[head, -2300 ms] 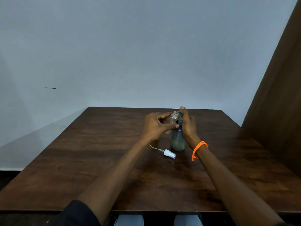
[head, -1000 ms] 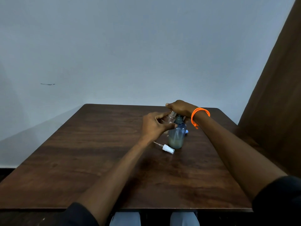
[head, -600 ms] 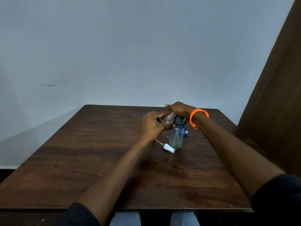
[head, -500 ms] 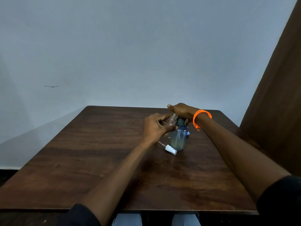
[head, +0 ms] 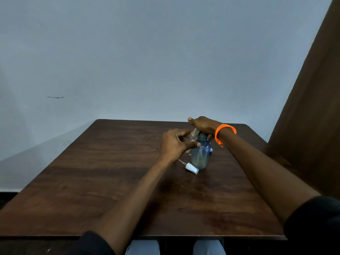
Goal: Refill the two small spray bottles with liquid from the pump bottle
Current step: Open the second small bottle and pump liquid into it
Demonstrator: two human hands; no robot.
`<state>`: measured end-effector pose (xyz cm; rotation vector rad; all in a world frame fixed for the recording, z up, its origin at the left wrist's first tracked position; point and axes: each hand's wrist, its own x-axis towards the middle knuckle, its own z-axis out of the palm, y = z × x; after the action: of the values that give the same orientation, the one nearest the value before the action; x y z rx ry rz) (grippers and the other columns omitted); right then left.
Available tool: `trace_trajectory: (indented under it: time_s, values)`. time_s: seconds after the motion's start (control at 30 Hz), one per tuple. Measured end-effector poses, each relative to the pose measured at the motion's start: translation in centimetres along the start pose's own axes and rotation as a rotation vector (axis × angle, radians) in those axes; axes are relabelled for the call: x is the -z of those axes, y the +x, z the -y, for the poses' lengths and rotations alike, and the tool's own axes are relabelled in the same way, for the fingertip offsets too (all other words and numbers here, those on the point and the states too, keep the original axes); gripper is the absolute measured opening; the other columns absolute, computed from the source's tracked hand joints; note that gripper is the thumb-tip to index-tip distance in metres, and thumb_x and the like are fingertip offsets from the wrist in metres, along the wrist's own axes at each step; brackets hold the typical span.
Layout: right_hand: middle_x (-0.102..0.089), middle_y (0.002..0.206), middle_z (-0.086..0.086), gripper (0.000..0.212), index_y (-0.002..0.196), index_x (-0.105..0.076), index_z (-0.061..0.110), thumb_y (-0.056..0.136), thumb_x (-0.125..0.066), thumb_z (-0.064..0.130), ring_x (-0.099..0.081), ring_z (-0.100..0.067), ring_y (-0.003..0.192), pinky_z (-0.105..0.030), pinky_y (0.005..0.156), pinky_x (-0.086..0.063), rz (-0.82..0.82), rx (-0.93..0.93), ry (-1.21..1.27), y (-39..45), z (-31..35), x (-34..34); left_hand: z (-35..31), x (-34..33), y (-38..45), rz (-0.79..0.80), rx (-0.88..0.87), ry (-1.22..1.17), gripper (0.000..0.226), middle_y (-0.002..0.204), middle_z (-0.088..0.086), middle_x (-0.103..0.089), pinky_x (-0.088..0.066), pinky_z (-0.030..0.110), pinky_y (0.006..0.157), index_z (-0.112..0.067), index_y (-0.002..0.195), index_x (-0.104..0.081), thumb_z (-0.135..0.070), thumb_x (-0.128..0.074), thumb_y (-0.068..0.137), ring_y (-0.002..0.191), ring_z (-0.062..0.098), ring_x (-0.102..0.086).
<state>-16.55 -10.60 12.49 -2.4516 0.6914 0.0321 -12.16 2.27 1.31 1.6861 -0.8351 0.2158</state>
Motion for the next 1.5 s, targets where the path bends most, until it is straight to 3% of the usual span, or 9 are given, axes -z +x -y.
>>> trace_trajectory:
  time_s: [0.17,0.3,0.47,0.63,0.77,0.9,1.1,1.23,1.5]
  values:
    - [-0.068,0.093,-0.023,0.052,0.097,-0.065,0.004,0.092,-0.07,0.056,-0.064,-0.034,0.076,-0.036,0.077,-0.044,0.05,-0.086,-0.034,4.4,-2.7,-0.1,-0.2,0.0,-0.4,-0.008,-0.009,-0.033,0.054,0.09,-0.011,-0.08,-0.049,0.014,0.068,-0.024,0.12,-0.084,-0.028,-0.101,0.068,0.072,-0.004,-0.066]
    - [-0.065,0.095,-0.011,0.053,0.106,-0.06,0.006,0.112,-0.031,0.05,-0.055,-0.019,0.074,-0.035,0.08,-0.041,0.008,0.03,0.01,0.7,0.1,-0.3,0.0,0.2,-0.3,-0.004,0.002,-0.039,0.049,0.085,-0.01,-0.079,-0.05,0.017,0.067,-0.023,0.114,-0.085,-0.027,-0.101,0.068,0.071,-0.003,-0.066]
    - [-0.056,0.081,-0.01,0.048,0.132,-0.059,-0.003,0.113,-0.035,0.034,-0.051,-0.021,0.067,-0.033,0.061,-0.041,-0.023,-0.022,0.03,1.3,-1.5,0.7,-0.3,0.0,-0.2,-0.01,0.007,-0.042,0.053,0.093,-0.008,-0.082,-0.052,0.017,0.069,-0.023,0.117,-0.084,-0.028,-0.101,0.068,0.074,-0.004,-0.068]
    - [-0.068,0.104,-0.013,0.052,0.113,-0.061,0.005,0.112,-0.032,0.049,-0.059,-0.023,0.077,-0.033,0.068,-0.043,0.03,0.061,-0.013,1.0,0.1,-0.4,-0.3,0.3,-0.2,0.005,0.014,-0.019,0.053,0.087,-0.014,-0.077,-0.049,0.013,0.068,-0.021,0.117,-0.084,-0.025,-0.102,0.068,0.073,-0.008,-0.066]
    - [-0.059,0.14,-0.019,0.038,0.143,-0.05,-0.008,0.112,-0.039,0.01,-0.053,-0.027,0.077,-0.025,0.061,-0.043,-0.063,-0.071,0.061,-1.0,-2.0,1.5,-0.7,0.2,-0.1,0.003,-0.008,-0.021,0.05,0.087,-0.009,-0.08,-0.052,0.017,0.067,-0.023,0.116,-0.085,-0.025,-0.101,0.068,0.072,-0.006,-0.067]
    - [-0.067,0.096,-0.012,0.054,0.112,-0.062,0.005,0.11,-0.034,0.052,-0.06,-0.027,0.077,-0.035,0.067,-0.049,0.034,0.023,0.079,1.5,-0.6,0.0,-0.5,0.3,0.2,-0.002,-0.011,-0.03,0.049,0.085,0.0,-0.08,-0.048,0.018,0.062,-0.023,0.114,-0.085,-0.025,-0.102,0.068,0.068,-0.002,-0.063]
    - [-0.064,0.089,-0.008,0.049,0.102,-0.061,0.008,0.109,-0.039,0.052,-0.06,-0.027,0.08,-0.038,0.072,-0.048,0.025,0.034,0.082,1.1,-0.7,0.0,-0.2,-0.1,0.0,-0.018,0.018,-0.022,0.054,0.089,-0.001,-0.081,-0.05,0.015,0.065,-0.023,0.118,-0.084,-0.028,-0.102,0.068,0.071,-0.001,-0.065]
    - [-0.065,0.077,-0.01,0.067,0.07,-0.064,0.012,0.106,-0.035,0.061,-0.056,-0.026,0.068,-0.032,0.065,-0.045,0.049,0.031,0.194,1.0,-0.8,0.8,-0.4,0.2,-0.5,-0.018,0.049,-0.06,0.049,0.082,-0.011,-0.08,-0.056,0.026,0.065,-0.023,0.114,-0.086,-0.027,-0.101,0.068,0.068,-0.001,-0.067]
    - [-0.074,0.076,-0.01,0.056,0.072,-0.067,0.012,0.104,-0.049,0.055,-0.065,-0.025,0.068,-0.039,0.077,-0.048,0.094,0.006,0.518,1.5,-3.0,0.1,-0.4,0.9,-0.6,-0.041,0.034,-0.083,0.053,0.09,-0.011,-0.081,-0.062,0.031,0.073,-0.023,0.117,-0.084,-0.027,-0.102,0.068,0.081,0.008,-0.076]
